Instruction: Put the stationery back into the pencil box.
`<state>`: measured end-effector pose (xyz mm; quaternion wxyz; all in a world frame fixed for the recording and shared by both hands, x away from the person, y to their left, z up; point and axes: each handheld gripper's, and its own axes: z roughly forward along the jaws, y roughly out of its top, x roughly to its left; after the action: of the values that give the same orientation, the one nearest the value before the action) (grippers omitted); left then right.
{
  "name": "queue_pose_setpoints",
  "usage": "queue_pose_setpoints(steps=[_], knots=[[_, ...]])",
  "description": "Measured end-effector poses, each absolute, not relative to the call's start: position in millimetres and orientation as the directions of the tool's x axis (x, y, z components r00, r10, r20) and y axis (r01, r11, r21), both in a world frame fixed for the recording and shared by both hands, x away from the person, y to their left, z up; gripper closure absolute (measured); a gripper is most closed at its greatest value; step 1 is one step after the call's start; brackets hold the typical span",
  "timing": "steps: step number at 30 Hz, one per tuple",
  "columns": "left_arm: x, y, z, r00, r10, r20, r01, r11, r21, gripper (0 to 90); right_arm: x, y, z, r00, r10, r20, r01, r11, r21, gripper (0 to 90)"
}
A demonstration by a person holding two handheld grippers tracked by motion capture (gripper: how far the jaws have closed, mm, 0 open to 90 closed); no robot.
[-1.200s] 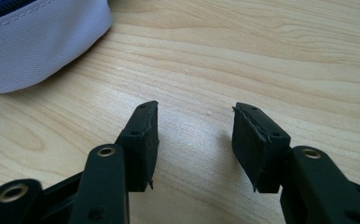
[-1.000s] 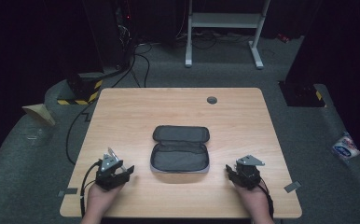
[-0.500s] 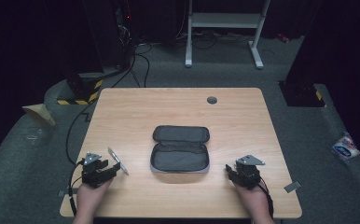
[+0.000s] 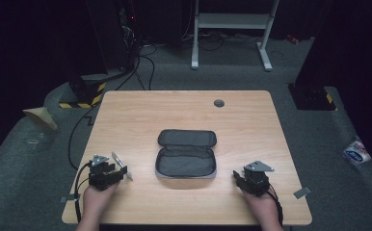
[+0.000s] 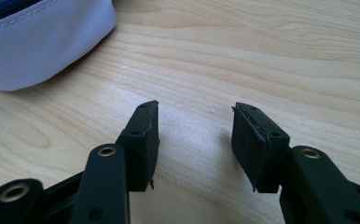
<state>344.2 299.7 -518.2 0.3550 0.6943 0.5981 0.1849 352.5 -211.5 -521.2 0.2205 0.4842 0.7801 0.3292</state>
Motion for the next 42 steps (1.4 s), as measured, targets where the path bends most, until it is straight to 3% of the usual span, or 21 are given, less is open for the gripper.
queue_pose_setpoints(steps=[12,16,21,42], knots=[[359,301,-523,0.201,0.947,-0.252,0.690,0.046,0.722,45.6,339,-215,-521,-0.433,0.901,-0.029,0.608,0.316,0.728,50.7],[364,289,-517,0.232,0.962,-0.147,0.683,-0.054,0.729,48.8,335,-216,-522,-0.429,0.903,-0.030,0.607,0.313,0.730,50.7],[366,277,-519,0.257,0.963,-0.082,0.690,-0.124,0.713,48.3,334,-217,-521,-0.429,0.903,-0.030,0.607,0.313,0.731,50.7],[364,260,-519,0.359,0.933,0.001,0.656,-0.253,0.711,63.6,334,-217,-522,-0.428,0.903,-0.022,0.608,0.306,0.732,50.7]])
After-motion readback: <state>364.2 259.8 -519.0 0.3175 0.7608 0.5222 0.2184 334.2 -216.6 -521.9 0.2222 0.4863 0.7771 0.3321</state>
